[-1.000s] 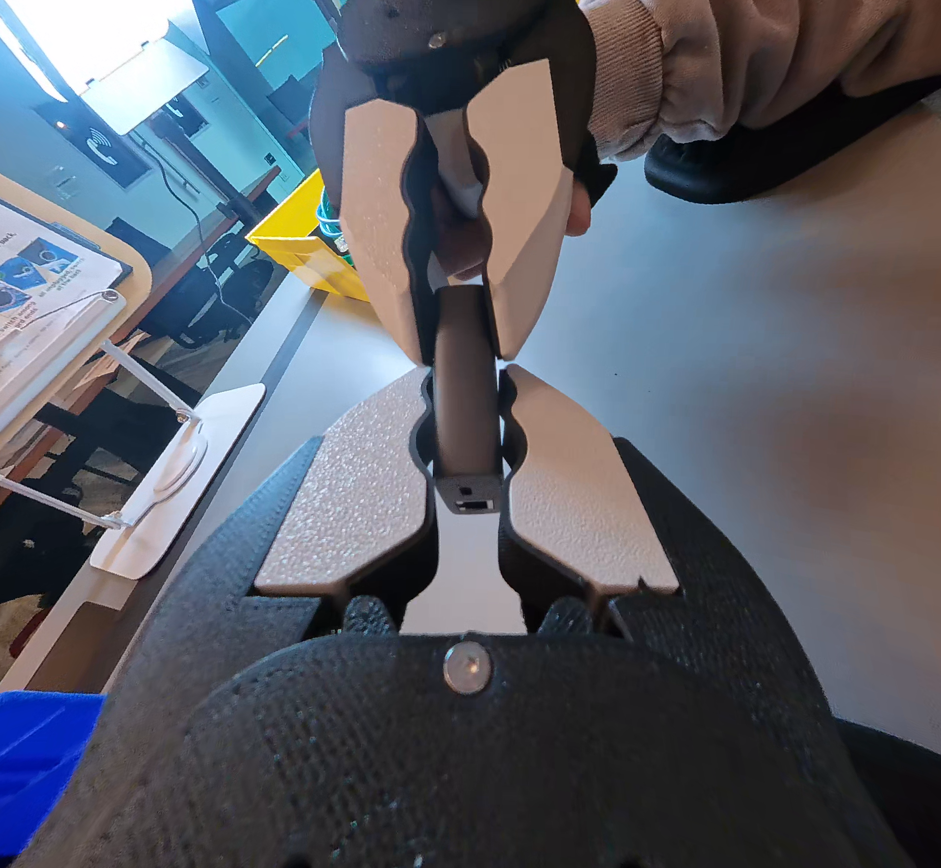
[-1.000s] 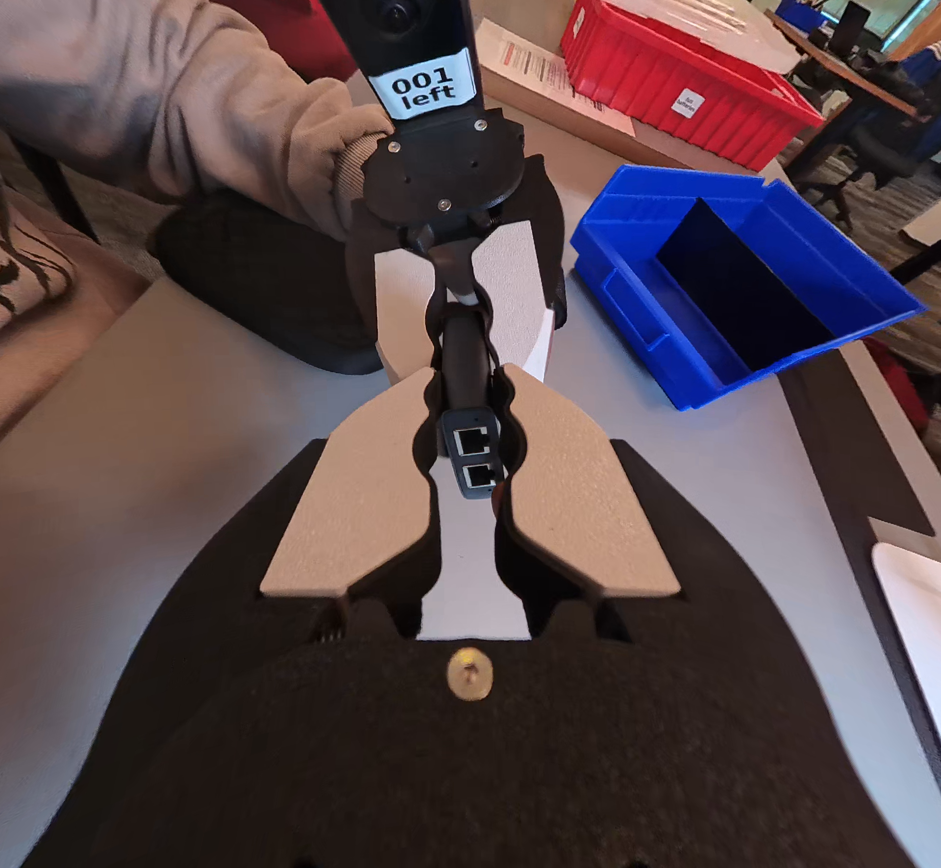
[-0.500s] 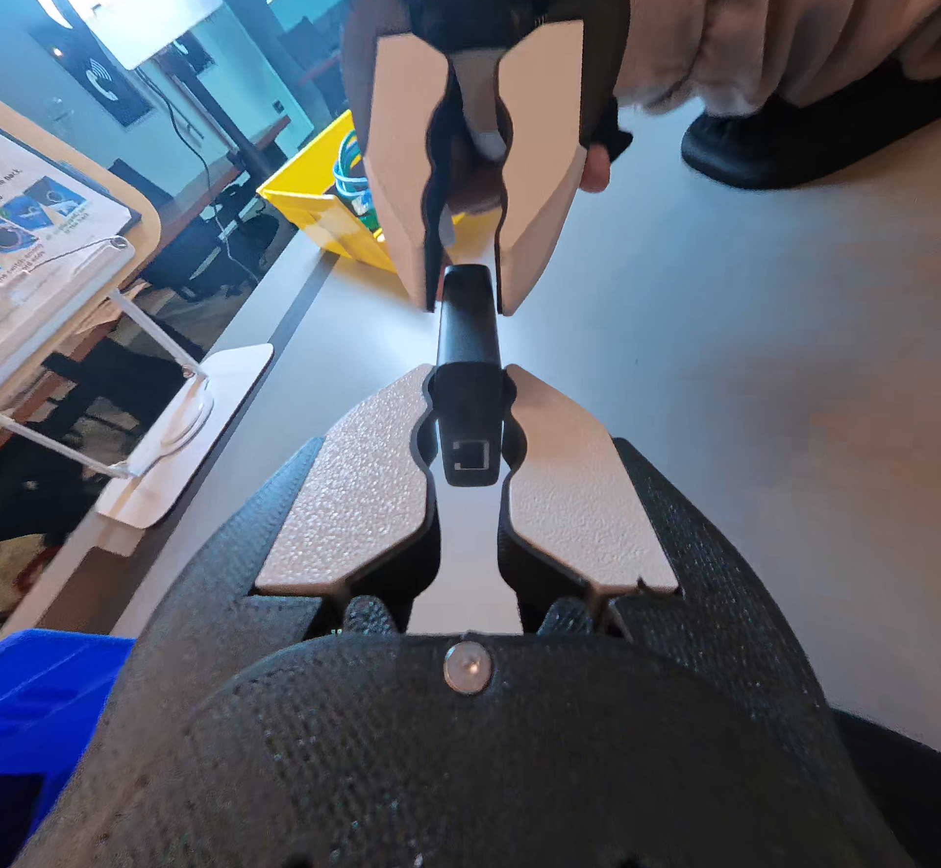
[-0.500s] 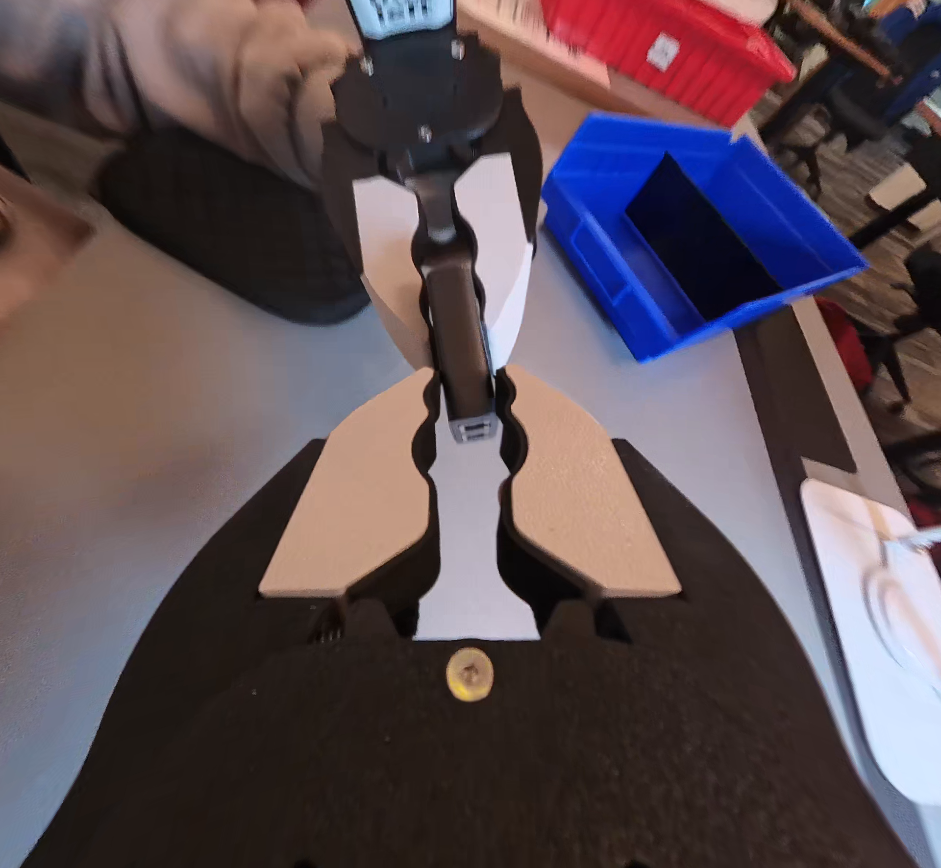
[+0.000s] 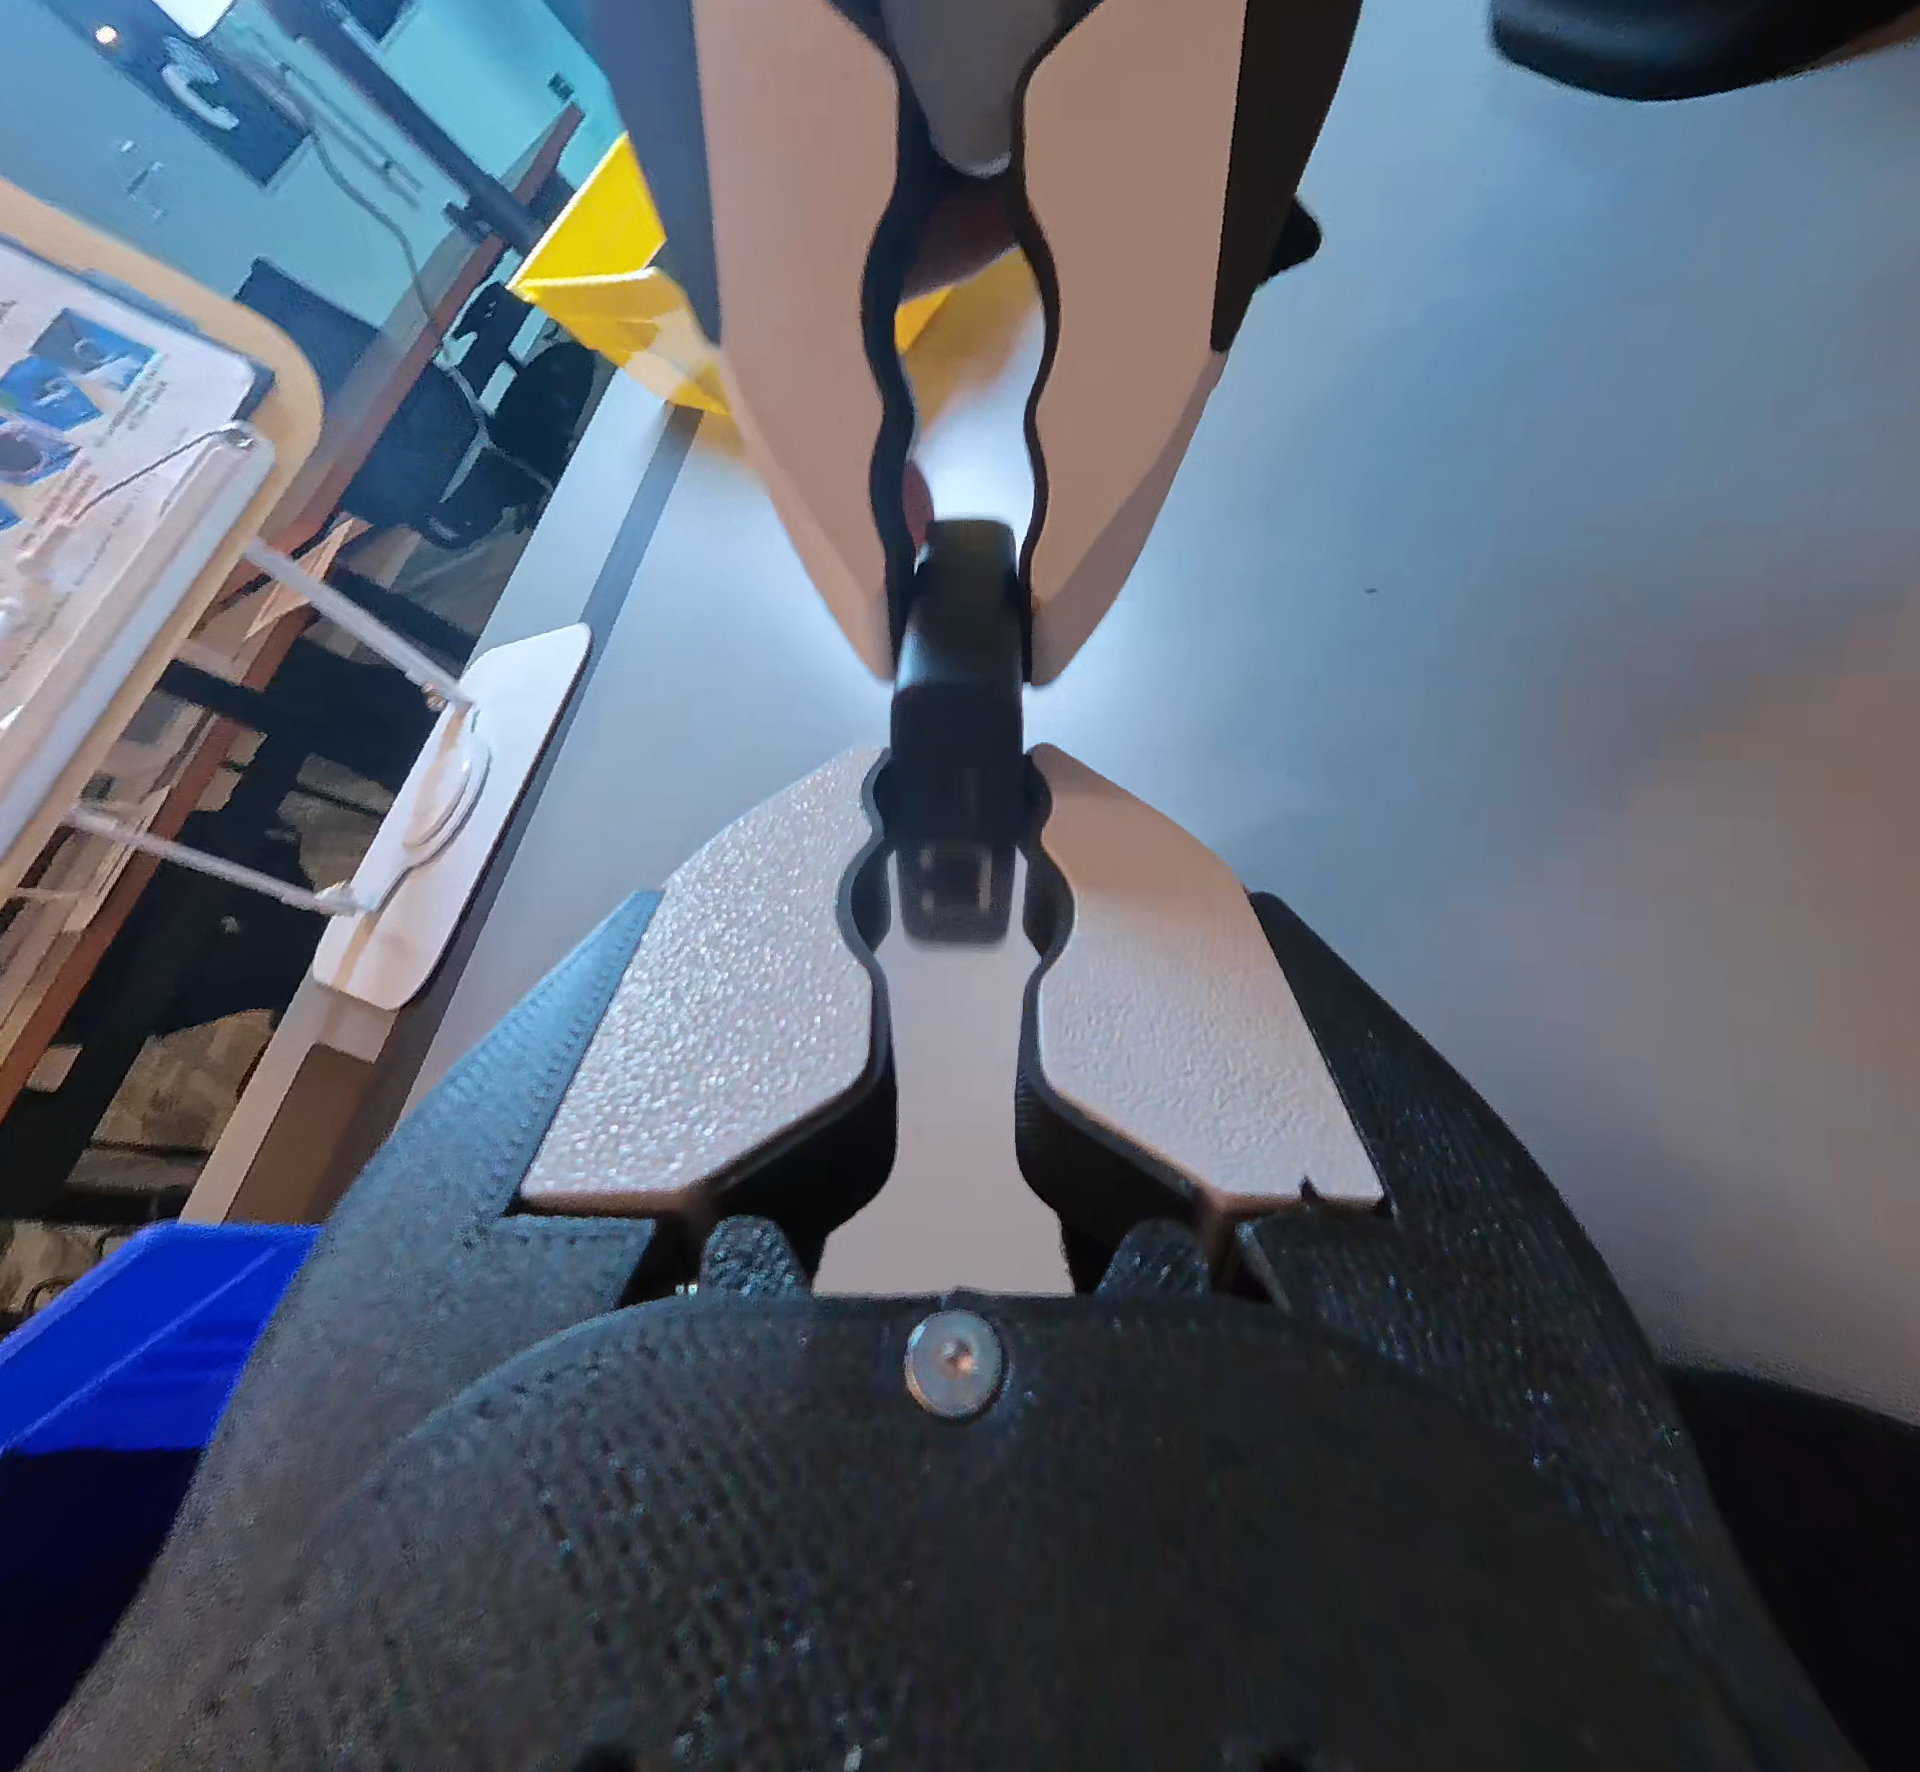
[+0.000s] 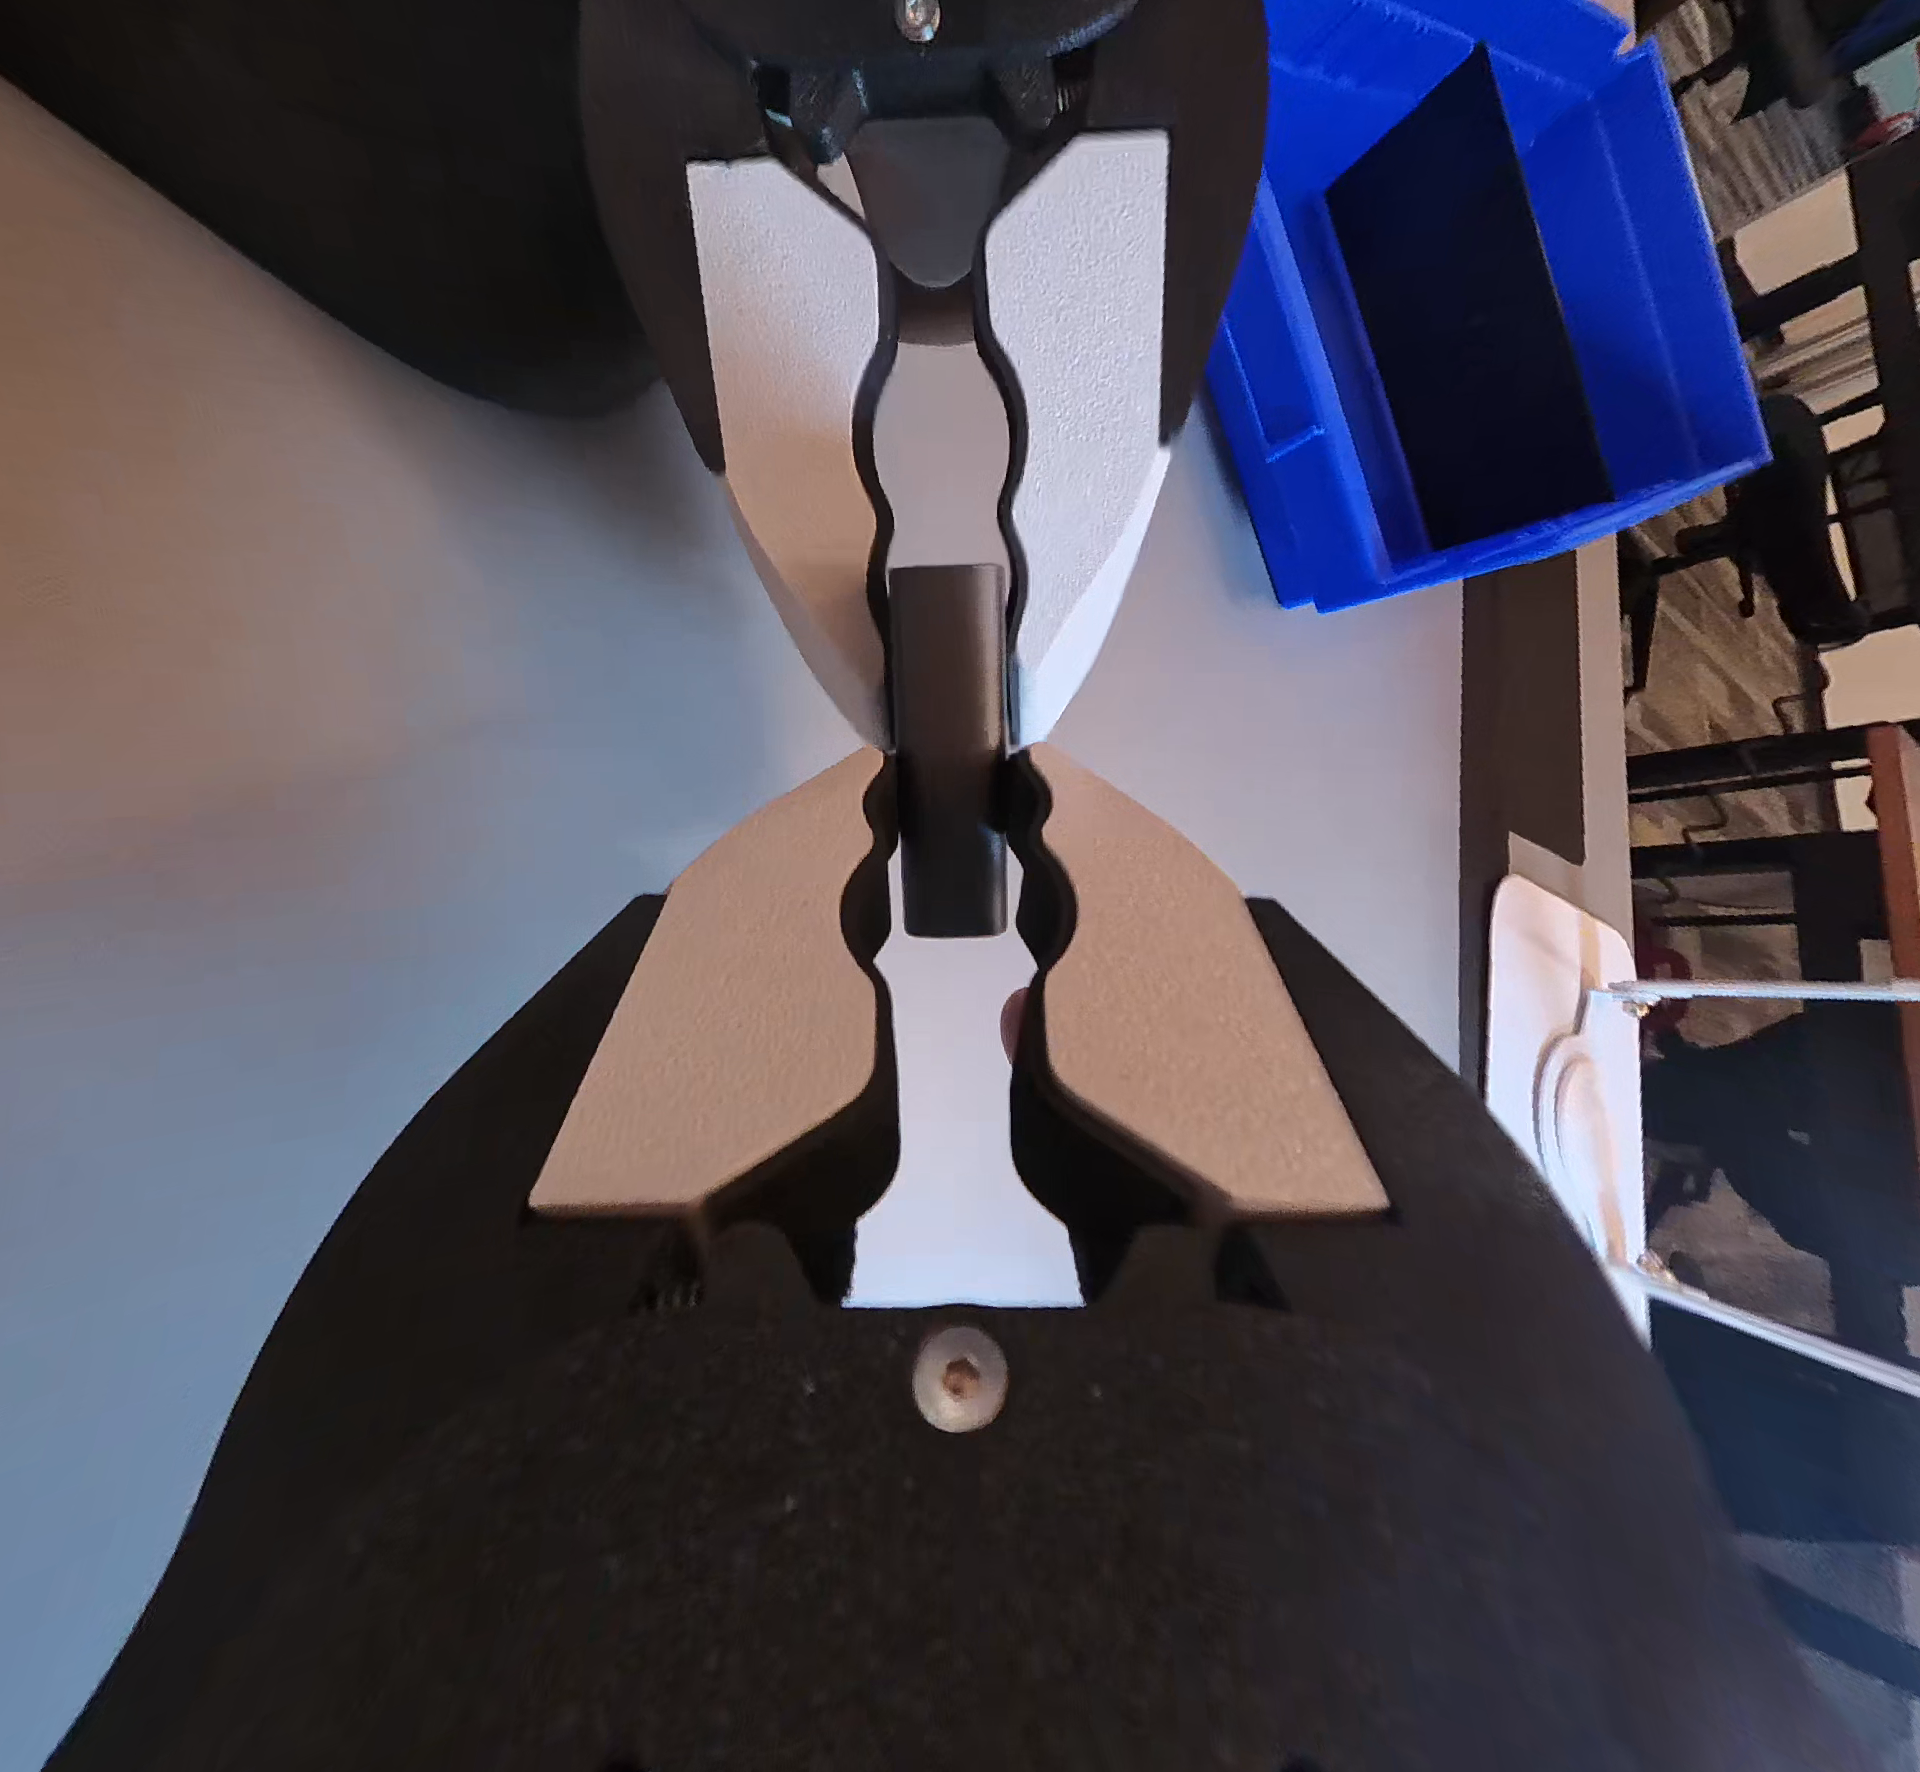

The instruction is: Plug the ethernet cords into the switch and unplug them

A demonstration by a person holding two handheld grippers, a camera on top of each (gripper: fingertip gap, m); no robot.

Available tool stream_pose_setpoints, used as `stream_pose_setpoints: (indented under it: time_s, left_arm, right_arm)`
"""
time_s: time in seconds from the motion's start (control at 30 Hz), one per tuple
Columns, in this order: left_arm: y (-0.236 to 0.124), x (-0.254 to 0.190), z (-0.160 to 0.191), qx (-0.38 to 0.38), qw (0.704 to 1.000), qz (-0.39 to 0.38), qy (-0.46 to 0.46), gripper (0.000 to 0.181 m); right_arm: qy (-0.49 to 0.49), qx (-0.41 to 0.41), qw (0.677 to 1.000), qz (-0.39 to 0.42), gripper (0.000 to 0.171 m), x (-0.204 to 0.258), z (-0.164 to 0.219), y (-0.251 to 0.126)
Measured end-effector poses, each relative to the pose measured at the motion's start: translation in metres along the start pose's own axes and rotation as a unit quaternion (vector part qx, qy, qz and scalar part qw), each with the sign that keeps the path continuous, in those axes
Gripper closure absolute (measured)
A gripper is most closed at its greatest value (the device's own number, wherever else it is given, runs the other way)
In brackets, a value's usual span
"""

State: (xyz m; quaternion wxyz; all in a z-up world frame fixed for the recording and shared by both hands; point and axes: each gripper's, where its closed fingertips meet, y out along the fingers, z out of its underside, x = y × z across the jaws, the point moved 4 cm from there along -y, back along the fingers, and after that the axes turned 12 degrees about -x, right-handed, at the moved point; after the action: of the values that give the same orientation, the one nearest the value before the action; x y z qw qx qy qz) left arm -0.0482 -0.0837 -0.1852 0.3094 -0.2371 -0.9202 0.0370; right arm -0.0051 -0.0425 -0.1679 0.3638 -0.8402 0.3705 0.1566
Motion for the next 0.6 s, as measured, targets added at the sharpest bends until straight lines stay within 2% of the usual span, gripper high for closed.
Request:
stream_pose_setpoints:
  time_s: [0.07,0.13,0.2,0.3,0.47,0.6]
  left_arm:
    - [-0.002,0.009,0.006,-0.002,1.000,-0.023,-0.022,0.161]
    - [-0.006,0.017,0.007,-0.034,0.995,-0.028,-0.087,0.167]
    - [-0.010,0.024,0.006,-0.070,0.985,-0.033,-0.155,0.167]
    - [-0.010,0.026,0.007,-0.090,0.977,-0.033,-0.189,0.168]
    - [-0.009,0.023,-0.001,-0.123,0.968,-0.025,-0.217,0.177]
    - [-0.017,0.034,-0.005,-0.184,0.932,-0.024,-0.312,0.179]
  right_arm:
    - [0.001,0.024,1.000,0.012,0.151,-0.009,0.010,-0.008]
    - [0.014,0.037,0.998,0.039,0.151,-0.023,0.023,-0.023]
    - [0.033,0.045,0.995,0.081,0.151,-0.042,0.037,-0.044]
    - [0.069,0.044,0.983,0.165,0.151,-0.075,0.055,-0.082]
    - [0.097,0.086,0.936,0.328,0.151,-0.132,0.091,-0.159]
    - [0.129,0.179,0.900,0.375,0.151,-0.174,0.156,-0.223]
